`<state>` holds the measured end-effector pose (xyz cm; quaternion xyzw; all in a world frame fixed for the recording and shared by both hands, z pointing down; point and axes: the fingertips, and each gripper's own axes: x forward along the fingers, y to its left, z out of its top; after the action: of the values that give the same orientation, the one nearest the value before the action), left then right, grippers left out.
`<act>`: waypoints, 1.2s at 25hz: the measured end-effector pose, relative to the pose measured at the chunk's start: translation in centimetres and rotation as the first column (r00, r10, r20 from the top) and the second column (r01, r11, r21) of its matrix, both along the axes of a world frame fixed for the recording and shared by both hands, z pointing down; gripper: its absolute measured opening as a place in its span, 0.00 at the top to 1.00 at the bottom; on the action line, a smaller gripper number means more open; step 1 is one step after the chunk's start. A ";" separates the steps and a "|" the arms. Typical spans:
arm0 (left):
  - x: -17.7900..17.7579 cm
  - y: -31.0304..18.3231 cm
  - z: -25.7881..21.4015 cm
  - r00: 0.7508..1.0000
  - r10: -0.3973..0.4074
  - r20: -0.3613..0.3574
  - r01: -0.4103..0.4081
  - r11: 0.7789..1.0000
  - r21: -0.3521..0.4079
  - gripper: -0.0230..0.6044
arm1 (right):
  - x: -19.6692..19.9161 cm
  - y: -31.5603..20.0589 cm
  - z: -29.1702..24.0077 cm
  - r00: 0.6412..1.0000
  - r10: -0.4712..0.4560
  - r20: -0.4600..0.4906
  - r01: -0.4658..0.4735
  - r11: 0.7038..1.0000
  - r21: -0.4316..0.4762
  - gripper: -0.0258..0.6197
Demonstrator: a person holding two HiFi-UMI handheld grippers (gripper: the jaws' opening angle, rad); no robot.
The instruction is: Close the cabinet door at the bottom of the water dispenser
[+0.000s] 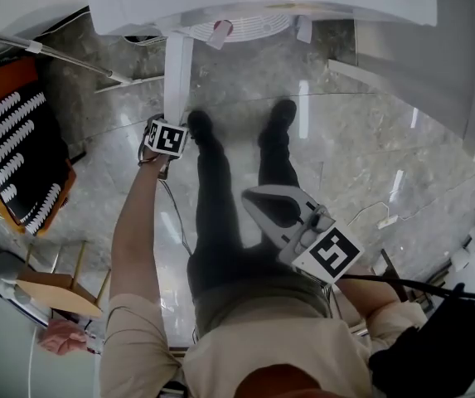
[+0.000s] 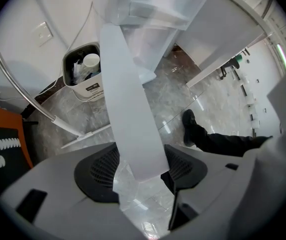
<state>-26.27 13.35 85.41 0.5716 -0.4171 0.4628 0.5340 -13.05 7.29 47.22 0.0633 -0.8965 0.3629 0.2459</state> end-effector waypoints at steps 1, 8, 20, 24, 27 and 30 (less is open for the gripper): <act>0.4 0.1 0.0 1.000 0.007 -0.014 -0.008 1.000 -0.005 0.55 | 0.3 0.1 0.2 1.000 -0.005 -0.013 0.005 1.000 -0.008 0.94; 2.3 0.6 0.0 0.999 -0.009 -0.037 0.007 0.999 -0.049 0.54 | 1.1 -0.3 0.9 1.000 0.021 0.006 -0.020 0.998 -0.066 0.94; 3.0 0.1 0.1 1.000 -0.012 0.001 0.012 0.991 -0.132 0.54 | 4.1 -3.0 1.2 0.994 0.103 0.039 -0.102 0.994 -0.039 0.94; 3.0 -0.1 0.1 1.000 0.001 0.012 0.001 0.993 -0.119 0.54 | 5.9 -3.3 1.4 0.992 0.122 0.024 -0.121 0.992 -0.032 0.94; 2.8 0.3 0.0 1.000 0.016 0.015 -0.014 0.992 -0.124 0.54 | 7.0 -3.7 1.3 0.992 0.129 0.013 -0.129 0.991 -0.023 0.94; 2.5 0.4 0.2 1.000 0.018 0.025 -0.015 0.992 -0.125 0.54 | 7.1 -3.8 1.3 0.992 0.124 0.012 -0.123 0.992 -0.023 0.94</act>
<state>-23.75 13.76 85.57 0.5344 -0.3895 0.4998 0.5593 -5.95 3.51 48.53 0.1136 -0.8884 0.3879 0.2178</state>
